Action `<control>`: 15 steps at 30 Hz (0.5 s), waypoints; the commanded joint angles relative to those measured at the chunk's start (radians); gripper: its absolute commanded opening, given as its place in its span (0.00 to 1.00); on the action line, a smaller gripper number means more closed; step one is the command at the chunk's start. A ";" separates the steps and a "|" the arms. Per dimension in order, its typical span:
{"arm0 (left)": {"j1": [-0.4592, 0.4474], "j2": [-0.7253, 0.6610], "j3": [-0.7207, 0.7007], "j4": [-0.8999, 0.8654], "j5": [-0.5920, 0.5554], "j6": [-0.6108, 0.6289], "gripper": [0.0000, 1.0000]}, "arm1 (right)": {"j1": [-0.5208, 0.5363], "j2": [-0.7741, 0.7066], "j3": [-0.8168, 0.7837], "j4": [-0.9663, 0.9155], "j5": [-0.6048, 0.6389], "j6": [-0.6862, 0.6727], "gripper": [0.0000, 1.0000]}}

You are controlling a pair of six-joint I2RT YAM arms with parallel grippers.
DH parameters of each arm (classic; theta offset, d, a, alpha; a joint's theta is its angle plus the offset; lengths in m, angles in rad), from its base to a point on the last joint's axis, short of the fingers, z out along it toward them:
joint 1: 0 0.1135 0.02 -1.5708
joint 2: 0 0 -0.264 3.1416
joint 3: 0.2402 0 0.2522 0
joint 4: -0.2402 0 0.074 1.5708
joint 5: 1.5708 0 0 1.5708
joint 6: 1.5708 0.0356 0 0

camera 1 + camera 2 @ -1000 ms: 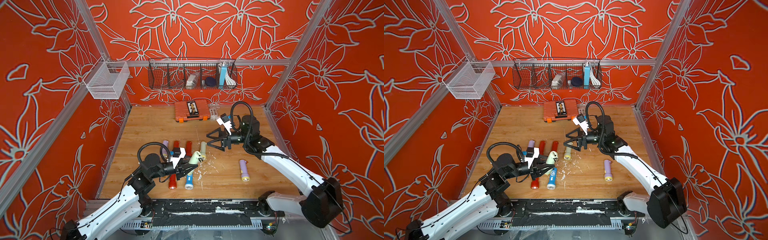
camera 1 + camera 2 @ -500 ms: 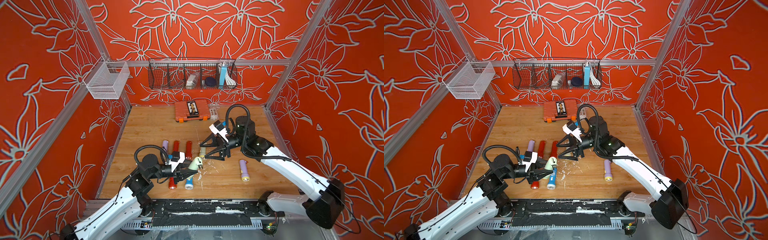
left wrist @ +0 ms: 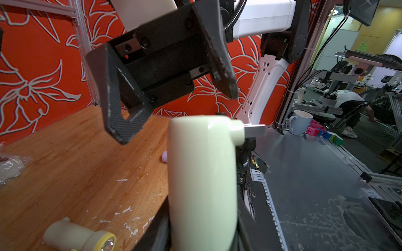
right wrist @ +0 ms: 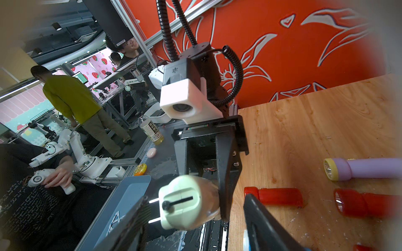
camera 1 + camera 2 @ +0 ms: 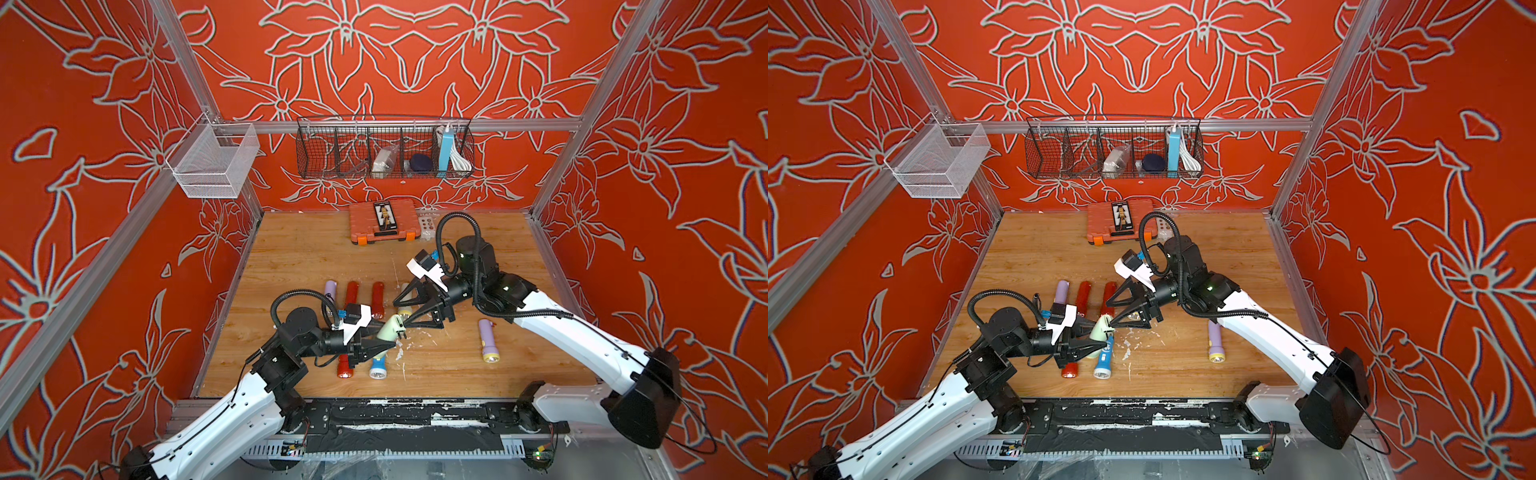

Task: Close the plug at the bottom of the flashlight
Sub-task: Close the plug of the flashlight.

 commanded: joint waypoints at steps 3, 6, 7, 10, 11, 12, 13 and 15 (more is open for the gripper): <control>0.016 -0.005 0.034 0.018 0.022 0.022 0.00 | 0.019 0.006 0.034 -0.005 -0.005 -0.032 0.65; 0.018 -0.009 0.033 0.020 0.020 0.022 0.00 | 0.021 0.007 0.031 -0.013 0.016 -0.042 0.62; 0.018 -0.008 0.033 0.023 0.020 0.020 0.00 | 0.022 0.010 0.030 -0.013 0.019 -0.043 0.60; 0.021 -0.008 0.033 0.025 0.023 0.017 0.00 | 0.023 0.017 0.023 -0.015 0.030 -0.045 0.55; 0.020 -0.008 0.033 0.027 0.023 0.017 0.00 | 0.022 0.020 0.022 -0.015 0.036 -0.043 0.54; 0.021 -0.008 0.033 0.026 0.023 0.016 0.00 | 0.025 0.023 0.021 -0.017 0.042 -0.044 0.53; 0.021 -0.008 0.033 0.028 0.023 0.014 0.00 | 0.025 0.026 0.022 -0.018 0.044 -0.043 0.52; 0.021 -0.009 0.033 0.030 0.023 0.014 0.00 | 0.028 0.030 0.019 -0.018 0.044 -0.043 0.50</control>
